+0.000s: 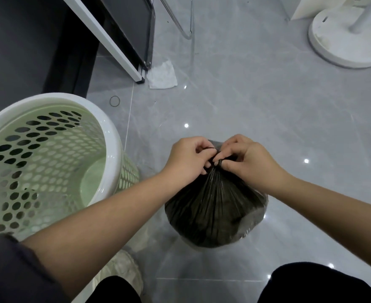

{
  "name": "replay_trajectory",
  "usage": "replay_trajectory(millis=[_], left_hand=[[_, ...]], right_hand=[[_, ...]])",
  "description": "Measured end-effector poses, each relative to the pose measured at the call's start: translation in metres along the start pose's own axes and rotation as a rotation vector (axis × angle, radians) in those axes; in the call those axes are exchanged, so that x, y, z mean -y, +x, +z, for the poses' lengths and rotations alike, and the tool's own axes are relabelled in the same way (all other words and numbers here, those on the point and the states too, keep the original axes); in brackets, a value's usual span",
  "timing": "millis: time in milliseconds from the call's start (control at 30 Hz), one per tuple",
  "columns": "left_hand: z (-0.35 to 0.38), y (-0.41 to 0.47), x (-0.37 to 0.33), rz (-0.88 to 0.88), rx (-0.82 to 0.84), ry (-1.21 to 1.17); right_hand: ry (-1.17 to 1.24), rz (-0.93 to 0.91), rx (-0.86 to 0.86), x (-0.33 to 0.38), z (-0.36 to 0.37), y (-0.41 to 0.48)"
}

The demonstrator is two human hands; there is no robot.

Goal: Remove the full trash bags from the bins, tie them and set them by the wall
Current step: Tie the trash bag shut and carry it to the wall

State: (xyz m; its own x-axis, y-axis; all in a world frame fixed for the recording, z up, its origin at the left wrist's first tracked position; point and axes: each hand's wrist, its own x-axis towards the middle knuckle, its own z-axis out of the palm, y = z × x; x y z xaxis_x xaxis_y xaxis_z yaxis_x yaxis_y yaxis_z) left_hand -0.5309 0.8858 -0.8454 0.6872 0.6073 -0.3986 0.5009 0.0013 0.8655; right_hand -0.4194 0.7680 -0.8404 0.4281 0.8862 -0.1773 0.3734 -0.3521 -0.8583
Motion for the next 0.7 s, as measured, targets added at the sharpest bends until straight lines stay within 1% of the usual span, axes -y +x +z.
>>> replay_trajectory(millis=[67,133,200,267,367,433,500,533,600,633,700], left_hand=[[0.003,-0.002,0.001,-0.075,-0.046,-0.101],[0.004,-0.004,0.001,-0.167,-0.04,-0.156],[0.003,-0.004,-0.001,-0.3,0.006,-0.233],[0.002,-0.002,-0.004,-0.393,0.044,-0.316],[-0.002,0.002,-0.007,-0.444,0.063,-0.333],[-0.004,0.002,-0.01,-0.446,0.065,-0.372],[-0.005,-0.001,-0.01,-0.405,0.013,-0.394],[-0.004,-0.003,-0.008,-0.336,-0.063,-0.325],[-0.003,-0.009,0.0,-0.103,-0.233,-0.053],[-0.001,-0.013,0.003,0.015,-0.259,0.075],[0.005,-0.019,0.011,0.145,-0.196,0.256]], right_hand=[[0.183,0.115,-0.078,-0.004,0.008,-0.003],[0.274,0.171,-0.123,-0.007,0.015,-0.006],[0.284,0.188,-0.186,-0.01,0.023,-0.01],[0.283,0.18,-0.247,-0.012,0.029,-0.012],[0.309,0.158,-0.293,-0.01,0.033,-0.01],[0.296,0.144,-0.306,-0.008,0.034,-0.009],[0.282,0.149,-0.317,-0.008,0.034,-0.007],[0.278,0.16,-0.324,-0.009,0.034,-0.006],[0.272,0.186,-0.335,-0.01,0.034,-0.004],[0.26,0.199,-0.343,-0.01,0.034,-0.003],[0.216,0.22,-0.362,-0.01,0.036,-0.002]])
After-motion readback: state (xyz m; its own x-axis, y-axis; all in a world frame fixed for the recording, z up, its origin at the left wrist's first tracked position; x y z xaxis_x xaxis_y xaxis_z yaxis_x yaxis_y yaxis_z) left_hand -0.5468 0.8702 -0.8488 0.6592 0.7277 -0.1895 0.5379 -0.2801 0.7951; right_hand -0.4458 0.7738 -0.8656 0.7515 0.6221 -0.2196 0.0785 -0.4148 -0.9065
